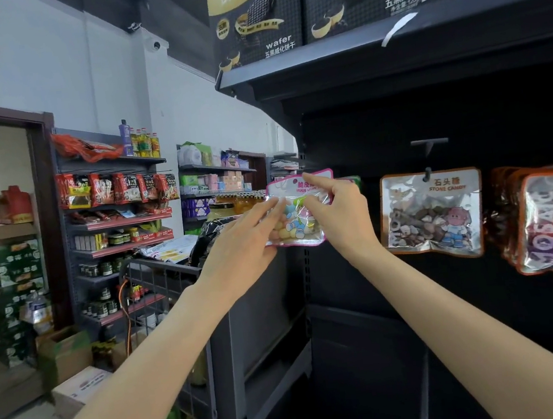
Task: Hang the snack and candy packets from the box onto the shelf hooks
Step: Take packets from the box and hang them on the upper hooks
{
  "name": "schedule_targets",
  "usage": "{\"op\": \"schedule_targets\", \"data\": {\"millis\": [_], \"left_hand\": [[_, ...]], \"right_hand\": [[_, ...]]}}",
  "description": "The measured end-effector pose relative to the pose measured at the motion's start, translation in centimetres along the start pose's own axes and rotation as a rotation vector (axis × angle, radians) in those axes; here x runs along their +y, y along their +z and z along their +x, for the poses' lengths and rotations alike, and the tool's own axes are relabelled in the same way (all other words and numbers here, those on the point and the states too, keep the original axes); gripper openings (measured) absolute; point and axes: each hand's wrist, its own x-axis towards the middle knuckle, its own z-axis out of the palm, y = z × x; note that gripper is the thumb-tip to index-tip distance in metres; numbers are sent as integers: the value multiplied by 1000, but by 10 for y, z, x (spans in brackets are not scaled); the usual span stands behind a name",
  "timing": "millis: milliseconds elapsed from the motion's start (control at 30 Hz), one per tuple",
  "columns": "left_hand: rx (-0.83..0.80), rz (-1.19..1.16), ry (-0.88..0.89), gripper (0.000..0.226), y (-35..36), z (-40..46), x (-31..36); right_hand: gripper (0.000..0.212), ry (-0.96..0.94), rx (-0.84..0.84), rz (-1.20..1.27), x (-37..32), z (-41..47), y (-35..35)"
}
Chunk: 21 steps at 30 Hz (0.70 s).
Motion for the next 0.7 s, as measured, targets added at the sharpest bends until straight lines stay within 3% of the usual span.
{"op": "schedule_targets", "data": {"millis": [700], "left_hand": [[24,-19,-21,67,-1,5,4]], "right_hand": [[42,25,16,-33,-6,1,-4]]}}
